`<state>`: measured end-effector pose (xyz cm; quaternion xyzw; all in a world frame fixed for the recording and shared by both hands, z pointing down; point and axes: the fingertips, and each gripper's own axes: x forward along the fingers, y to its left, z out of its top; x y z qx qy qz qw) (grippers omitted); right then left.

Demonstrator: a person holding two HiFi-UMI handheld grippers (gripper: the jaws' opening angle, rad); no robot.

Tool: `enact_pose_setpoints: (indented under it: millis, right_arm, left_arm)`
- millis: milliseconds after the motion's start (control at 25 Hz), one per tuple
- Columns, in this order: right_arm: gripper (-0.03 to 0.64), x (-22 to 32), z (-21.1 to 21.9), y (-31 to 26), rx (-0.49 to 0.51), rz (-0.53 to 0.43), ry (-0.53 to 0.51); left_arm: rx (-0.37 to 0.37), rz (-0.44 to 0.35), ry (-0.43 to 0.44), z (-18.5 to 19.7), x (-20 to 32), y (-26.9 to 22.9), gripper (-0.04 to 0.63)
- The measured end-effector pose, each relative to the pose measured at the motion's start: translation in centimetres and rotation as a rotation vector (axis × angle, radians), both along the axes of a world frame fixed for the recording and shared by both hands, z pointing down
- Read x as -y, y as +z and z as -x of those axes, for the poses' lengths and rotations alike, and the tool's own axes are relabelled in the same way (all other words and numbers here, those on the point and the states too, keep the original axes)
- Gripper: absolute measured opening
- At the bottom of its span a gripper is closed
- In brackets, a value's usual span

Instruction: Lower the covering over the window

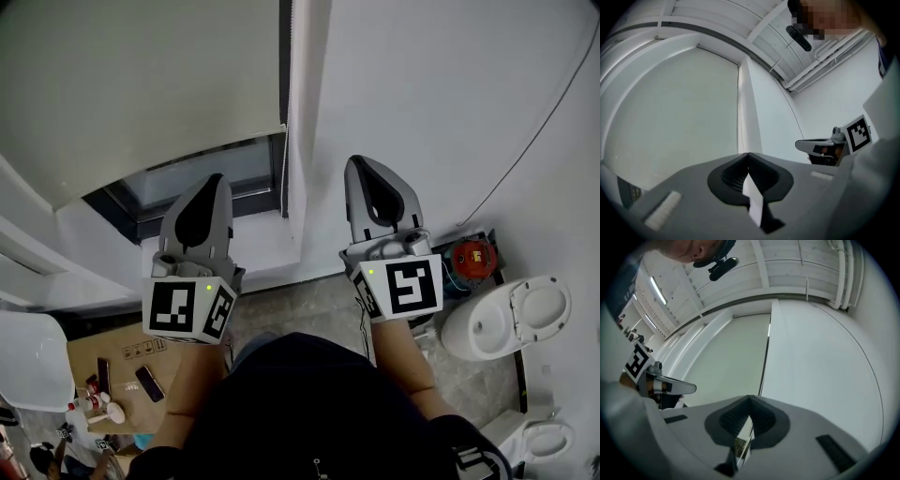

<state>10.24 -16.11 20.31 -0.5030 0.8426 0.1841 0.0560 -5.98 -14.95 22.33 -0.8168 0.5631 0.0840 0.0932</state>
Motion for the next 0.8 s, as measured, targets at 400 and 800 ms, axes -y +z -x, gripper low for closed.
enact_pose_setpoints:
  millis: [400,800]
  right_arm:
    - [0.012,1.1,-0.4,0.5,0.005,0.018,0.008]
    - [0.012,1.8,0.0,1.1,-0.002,0.034,0.009]
  left_arm:
    - [0.012,0.010,0.003,-0.4,0.9,0.0,0.012]
    - [0.007,0.022,0.008,-0.2,1.5,0.6,0.011]
